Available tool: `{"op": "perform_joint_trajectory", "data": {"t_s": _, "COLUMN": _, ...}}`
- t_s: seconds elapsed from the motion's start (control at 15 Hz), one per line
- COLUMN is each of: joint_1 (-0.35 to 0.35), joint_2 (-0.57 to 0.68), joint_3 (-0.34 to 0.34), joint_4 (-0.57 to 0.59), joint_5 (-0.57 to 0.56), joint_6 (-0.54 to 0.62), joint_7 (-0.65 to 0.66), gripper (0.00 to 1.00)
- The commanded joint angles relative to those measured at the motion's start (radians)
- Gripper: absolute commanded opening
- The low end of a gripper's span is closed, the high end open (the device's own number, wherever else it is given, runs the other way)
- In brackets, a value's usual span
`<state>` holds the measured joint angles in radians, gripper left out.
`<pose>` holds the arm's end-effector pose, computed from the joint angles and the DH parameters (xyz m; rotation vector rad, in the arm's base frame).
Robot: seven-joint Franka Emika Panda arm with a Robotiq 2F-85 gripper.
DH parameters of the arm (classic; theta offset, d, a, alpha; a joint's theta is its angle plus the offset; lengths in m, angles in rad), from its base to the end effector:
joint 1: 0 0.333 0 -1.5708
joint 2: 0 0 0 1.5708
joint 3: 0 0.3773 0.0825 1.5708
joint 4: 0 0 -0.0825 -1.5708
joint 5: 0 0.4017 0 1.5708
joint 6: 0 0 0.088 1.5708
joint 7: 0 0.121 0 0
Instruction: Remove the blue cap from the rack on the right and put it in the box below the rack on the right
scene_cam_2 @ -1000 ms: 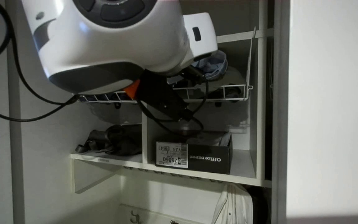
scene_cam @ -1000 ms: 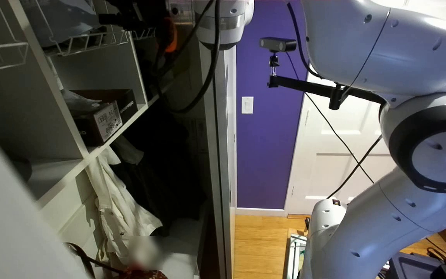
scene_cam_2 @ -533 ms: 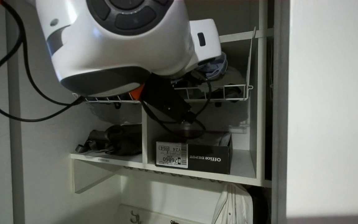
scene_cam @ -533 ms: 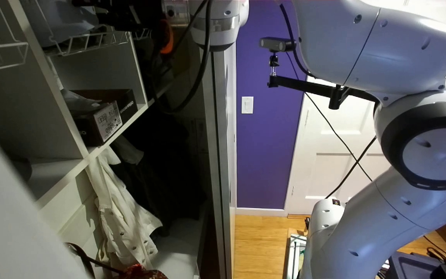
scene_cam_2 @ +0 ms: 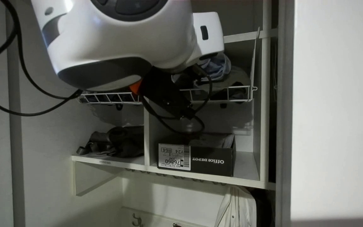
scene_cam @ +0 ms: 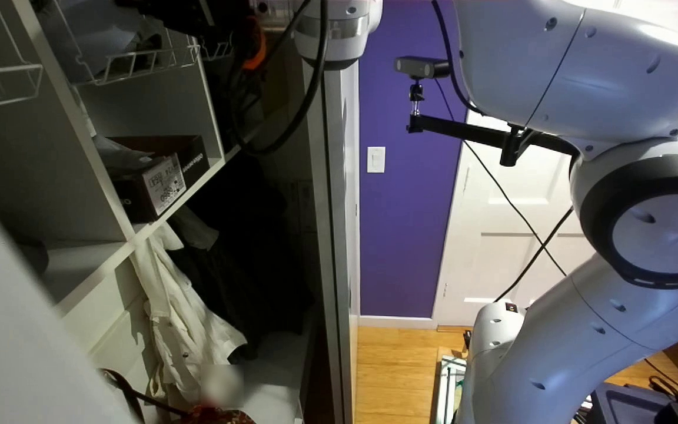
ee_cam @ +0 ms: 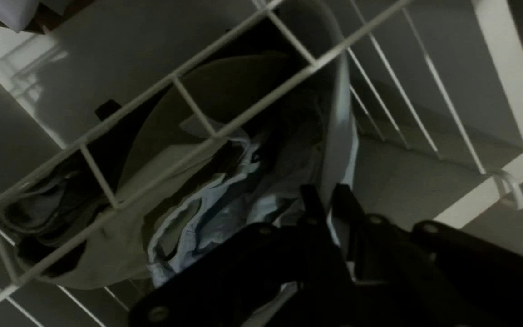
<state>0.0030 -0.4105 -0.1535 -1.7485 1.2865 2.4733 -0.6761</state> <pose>0.4369 -0.0908 0.9150 -1.7705 0.0738 -1.5901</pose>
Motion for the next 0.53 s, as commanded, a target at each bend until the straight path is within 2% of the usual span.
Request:
{"op": "perform_joint_trajectory", "data": {"t_s": 0.0, "joint_1": -0.013, "joint_2": -0.018, "joint_3": -0.016, "joint_4": 0.016, "joint_5": 0.002, "joint_6": -0.045, "joint_7": 0.046, "gripper": 0.02}}
{"op": "perform_joint_trajectory", "data": {"t_s": 0.27, "joint_1": -0.010, "joint_2": -0.043, "joint_3": -0.041, "joint_4": 0.015, "joint_5": 0.026, "joint_6": -0.099, "joint_7": 0.079, "gripper": 0.02}}
{"op": "perform_joint_trajectory", "data": {"t_s": 0.47, "joint_1": 0.001, "joint_2": -0.042, "joint_3": -0.054, "joint_4": 0.012, "joint_5": 0.124, "joint_6": -0.088, "joint_7": 0.107, "gripper": 0.02}}
